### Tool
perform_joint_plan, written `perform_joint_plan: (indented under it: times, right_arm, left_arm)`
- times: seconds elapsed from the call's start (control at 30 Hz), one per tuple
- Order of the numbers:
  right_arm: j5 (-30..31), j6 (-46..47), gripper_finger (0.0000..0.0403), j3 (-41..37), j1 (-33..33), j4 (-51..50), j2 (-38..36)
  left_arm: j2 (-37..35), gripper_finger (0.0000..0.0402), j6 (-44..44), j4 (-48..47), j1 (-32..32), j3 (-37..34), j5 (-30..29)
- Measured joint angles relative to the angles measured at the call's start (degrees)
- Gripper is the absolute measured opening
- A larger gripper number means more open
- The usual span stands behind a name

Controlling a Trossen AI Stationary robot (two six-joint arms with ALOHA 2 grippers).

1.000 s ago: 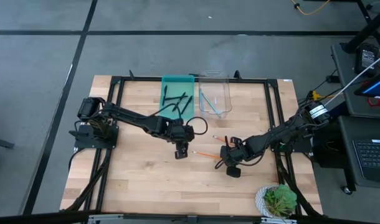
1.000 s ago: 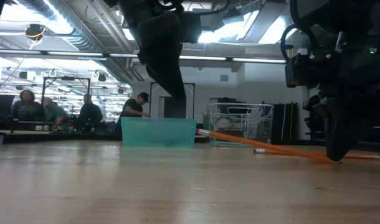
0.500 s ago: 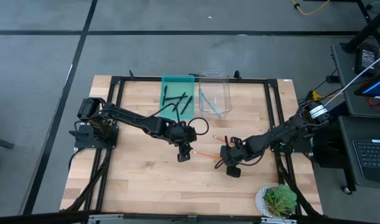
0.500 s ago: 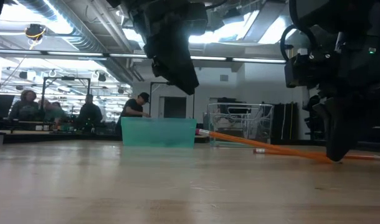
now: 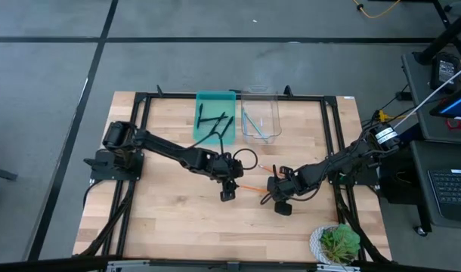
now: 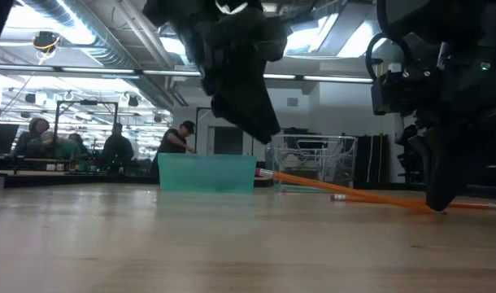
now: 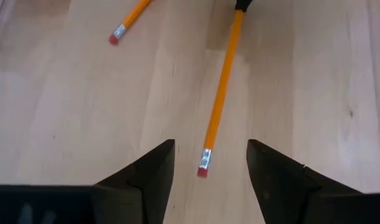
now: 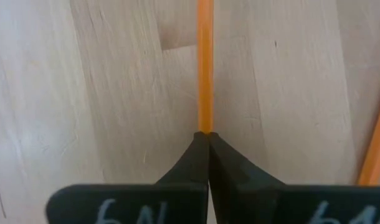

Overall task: Sort pens & pencils
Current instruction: Put the bottom yellow pencil into the transparent bin

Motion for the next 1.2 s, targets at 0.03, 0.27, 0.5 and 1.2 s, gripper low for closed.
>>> perform_joint_plan:
  times: [0.03,0.27,0.5,1.2]
  right_arm:
    - [-0.03,0.02,0.0,0.0,0.0,0.0,0.0]
    - [-0.01,0.02,0.0,-0.02,0.0,0.04,0.0]
    - [-0.17,0.02,0.0,-0.04,0.0,0.09,0.0]
    - [-0.38,-0.39,0.0,-0.04,0.0,0.24,0.0]
  left_arm:
    - [0.41,0.0193,0.14,-0.03,0.0,0.0,0.2]
    - [3.37,0.0193,1.22,1.31,0.0,-0.02,0.35]
    - [7.57,0.0193,1.44,4.67,0.0,0.0,2.7]
    - [9.19,0.017,5.6,5.15,0.22,1.79,2.8]
